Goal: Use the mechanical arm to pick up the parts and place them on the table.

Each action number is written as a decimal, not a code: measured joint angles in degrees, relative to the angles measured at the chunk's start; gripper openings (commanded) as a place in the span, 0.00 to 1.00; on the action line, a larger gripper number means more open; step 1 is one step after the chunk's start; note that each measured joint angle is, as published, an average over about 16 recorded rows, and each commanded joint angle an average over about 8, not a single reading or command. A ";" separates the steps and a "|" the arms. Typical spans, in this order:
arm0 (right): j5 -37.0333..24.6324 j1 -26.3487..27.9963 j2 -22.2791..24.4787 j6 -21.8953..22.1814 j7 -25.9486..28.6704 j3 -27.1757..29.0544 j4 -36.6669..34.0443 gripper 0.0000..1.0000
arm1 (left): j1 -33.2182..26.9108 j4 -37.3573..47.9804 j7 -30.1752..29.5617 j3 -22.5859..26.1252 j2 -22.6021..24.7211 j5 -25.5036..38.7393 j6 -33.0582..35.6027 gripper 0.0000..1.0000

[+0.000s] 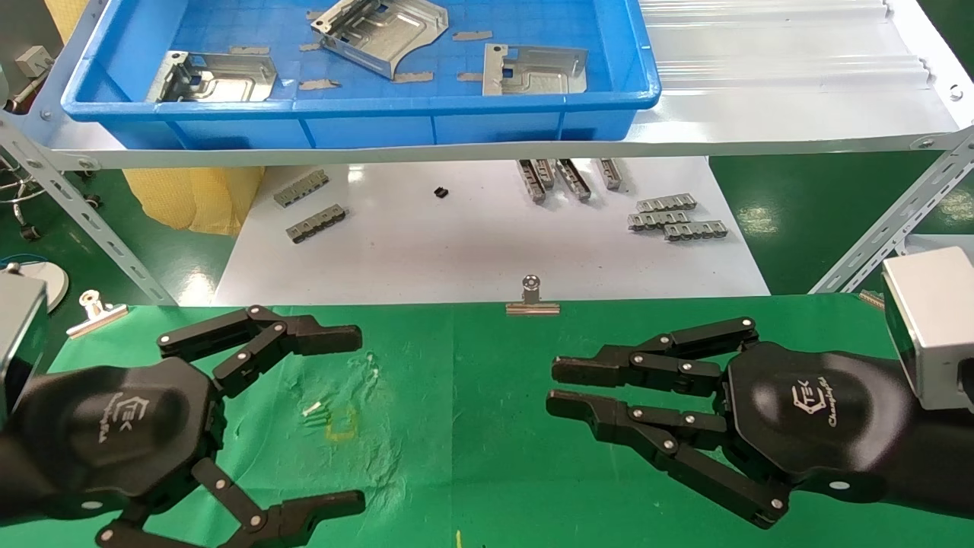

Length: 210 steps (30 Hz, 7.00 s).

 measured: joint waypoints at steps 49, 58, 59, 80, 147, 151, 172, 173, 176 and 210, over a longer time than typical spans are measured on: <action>0.00 0.00 0.00 0.00 0.00 0.00 0.00 0.00 | -47.79 52.99 7.43 10.75 28.68 28.63 -24.46 1.00; 0.00 0.00 0.00 0.00 0.00 0.00 0.00 0.94 | -54.78 67.89 9.27 13.14 37.91 34.28 -41.08 0.24; 0.00 0.00 0.00 0.00 0.00 0.00 0.00 1.00 | -55.11 68.82 9.21 13.36 38.49 34.65 -42.01 0.11; 0.00 0.00 0.00 0.00 0.00 -0.01 0.00 1.00 | -56.56 73.45 5.58 16.11 41.12 38.73 -44.58 0.00; 0.01 0.00 0.00 0.00 -0.01 -0.02 0.00 1.00 | -43.05 37.91 26.36 23.74 9.76 18.34 5.97 0.00; 0.01 0.00 0.00 0.00 -0.01 -0.02 0.00 1.00 | -39.28 34.34 29.83 28.08 7.83 17.64 4.92 0.00; 0.01 0.01 0.01 0.01 -0.01 -0.02 0.00 1.00 | -35.51 57.76 56.28 34.95 18.04 25.30 0.30 0.18; 0.01 0.01 0.01 0.01 -0.01 -0.02 0.00 1.00 | -35.49 58.65 56.72 34.92 18.45 25.25 0.21 0.31; 0.01 0.01 0.01 0.01 -0.01 -0.02 0.00 1.00 | -35.43 61.06 57.90 34.84 19.54 25.11 -0.08 0.68; 0.02 0.00 0.01 0.02 -0.01 -0.02 -0.02 1.00 | -26.84 73.22 48.83 28.61 18.02 14.67 6.04 1.00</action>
